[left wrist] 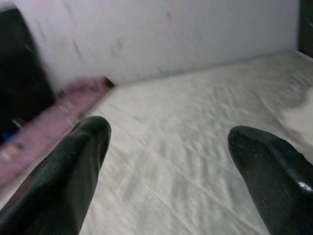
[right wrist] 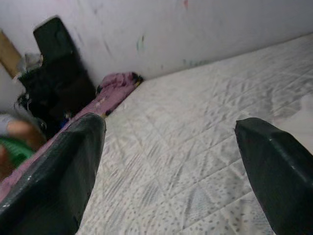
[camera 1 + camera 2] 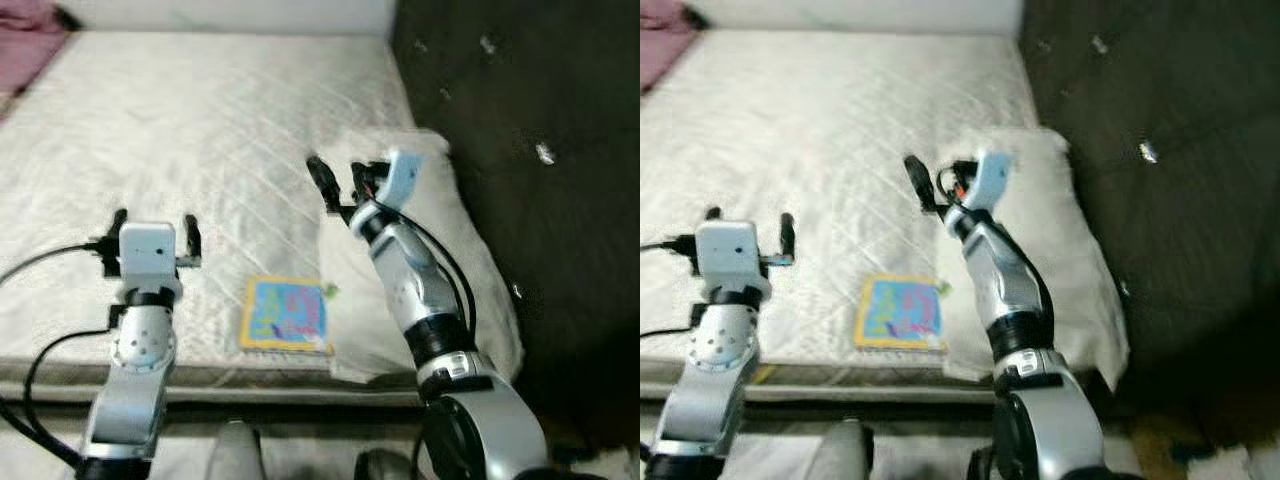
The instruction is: Clean up the room
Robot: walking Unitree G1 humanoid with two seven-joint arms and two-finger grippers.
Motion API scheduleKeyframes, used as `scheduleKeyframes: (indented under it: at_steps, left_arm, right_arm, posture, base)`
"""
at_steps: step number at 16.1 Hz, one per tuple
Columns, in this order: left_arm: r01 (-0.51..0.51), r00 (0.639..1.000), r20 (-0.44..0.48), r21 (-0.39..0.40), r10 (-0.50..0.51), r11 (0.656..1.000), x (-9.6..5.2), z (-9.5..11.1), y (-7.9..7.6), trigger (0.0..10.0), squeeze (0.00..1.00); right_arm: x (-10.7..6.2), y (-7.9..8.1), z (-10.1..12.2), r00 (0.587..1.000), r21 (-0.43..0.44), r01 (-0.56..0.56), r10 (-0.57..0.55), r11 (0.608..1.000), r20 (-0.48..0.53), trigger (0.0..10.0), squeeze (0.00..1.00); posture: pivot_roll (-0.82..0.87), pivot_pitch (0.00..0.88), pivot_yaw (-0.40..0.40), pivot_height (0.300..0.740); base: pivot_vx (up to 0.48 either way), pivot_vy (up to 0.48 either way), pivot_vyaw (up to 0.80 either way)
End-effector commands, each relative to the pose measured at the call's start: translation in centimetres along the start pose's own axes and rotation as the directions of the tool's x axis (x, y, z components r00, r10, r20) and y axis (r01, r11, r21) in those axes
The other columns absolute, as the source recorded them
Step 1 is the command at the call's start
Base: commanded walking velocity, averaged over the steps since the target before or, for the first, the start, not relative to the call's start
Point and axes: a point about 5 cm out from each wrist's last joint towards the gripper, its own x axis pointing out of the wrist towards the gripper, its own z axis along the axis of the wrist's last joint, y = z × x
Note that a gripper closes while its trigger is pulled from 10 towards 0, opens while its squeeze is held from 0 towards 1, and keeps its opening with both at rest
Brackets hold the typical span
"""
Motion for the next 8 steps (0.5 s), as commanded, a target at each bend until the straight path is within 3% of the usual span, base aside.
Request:
scheduleKeyframes:
  at_steps: [1, 5, 8]
  left_arm:
    - [0.018, 1.0, 0.022, 0.011, -0.018, 1.0, -0.2, -0.1, 0.0, 10.0, 0.0]
    - [0.016, 0.995, 0.099, -0.001, -0.016, 1.0, -0.3, 0.4, 0.1, 10.0, 0.0]
    - [0.073, 0.997, 0.005, -0.03, -0.073, 0.997, -1.3, -1.7, -1.4, 10.0, 0.0]
  right_arm:
    - [-0.1, 0.1, 0.4, 1.0, -0.052, -0.003, 0.004, 0.999, 0.017, 10.0, 0.0]
    - [-2.5, -2.4, -0.3, 0.997, -0.147, 0.069, -0.071, 0.987, -0.01, 10.0, 0.0]
    - [-4.1, -3.4, -0.9, 0.993, -0.181, 0.115, -0.12, 0.977, -0.019, 10.0, 0.0]
  posture:
    - [0.06, 0.0, -0.008, 0.74]
    - [0.06, 0.0, -0.021, 0.74]
    - [0.01, 0.0, -0.005, 0.74]
  base:
    - [0.0, 0.0, 0.0]
    - [0.0, 0.0, 0.0]
    - [0.0, 0.0, 0.0]
